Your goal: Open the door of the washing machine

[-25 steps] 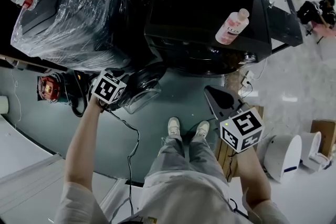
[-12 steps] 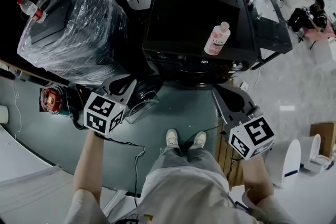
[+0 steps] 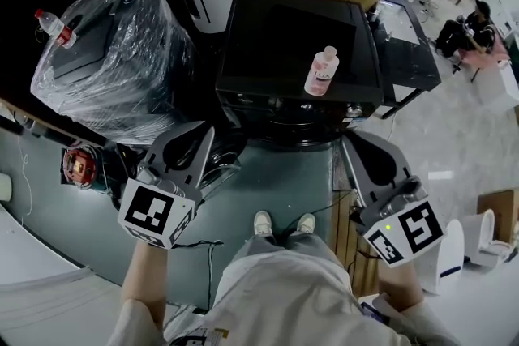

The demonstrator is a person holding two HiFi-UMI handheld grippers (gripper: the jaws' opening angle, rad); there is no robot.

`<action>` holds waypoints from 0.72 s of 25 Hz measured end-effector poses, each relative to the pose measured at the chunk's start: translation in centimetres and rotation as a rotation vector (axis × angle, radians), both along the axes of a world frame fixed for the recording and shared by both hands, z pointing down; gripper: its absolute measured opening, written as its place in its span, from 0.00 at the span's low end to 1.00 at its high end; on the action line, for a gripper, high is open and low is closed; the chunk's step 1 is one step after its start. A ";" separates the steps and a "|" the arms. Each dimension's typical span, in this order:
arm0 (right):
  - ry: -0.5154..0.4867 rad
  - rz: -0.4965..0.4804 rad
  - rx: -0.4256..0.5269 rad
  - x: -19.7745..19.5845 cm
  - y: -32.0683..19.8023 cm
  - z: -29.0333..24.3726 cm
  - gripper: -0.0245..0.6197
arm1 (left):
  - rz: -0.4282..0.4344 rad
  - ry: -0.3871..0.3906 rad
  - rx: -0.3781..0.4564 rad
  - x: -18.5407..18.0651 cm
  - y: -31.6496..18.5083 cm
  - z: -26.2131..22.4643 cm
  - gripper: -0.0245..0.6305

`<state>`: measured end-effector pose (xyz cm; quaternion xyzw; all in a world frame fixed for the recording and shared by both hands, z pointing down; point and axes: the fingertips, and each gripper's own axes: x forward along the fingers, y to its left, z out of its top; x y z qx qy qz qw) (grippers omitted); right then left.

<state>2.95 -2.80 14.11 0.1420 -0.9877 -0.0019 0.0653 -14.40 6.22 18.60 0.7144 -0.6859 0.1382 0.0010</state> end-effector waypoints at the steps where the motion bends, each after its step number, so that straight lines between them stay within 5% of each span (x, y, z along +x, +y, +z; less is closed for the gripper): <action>1: -0.015 0.004 0.006 0.4 0.2 -0.6 0.08 | 0.003 -0.009 0.028 0.5 0.2 -1.1 0.07; 11: -0.110 0.007 0.100 2.6 2.7 -4.6 0.08 | -0.032 -0.031 0.193 4.1 1.7 -6.9 0.07; 18: -0.089 -0.007 0.109 3.3 3.1 -4.6 0.08 | -0.015 -0.036 0.190 6.2 1.8 -6.9 0.07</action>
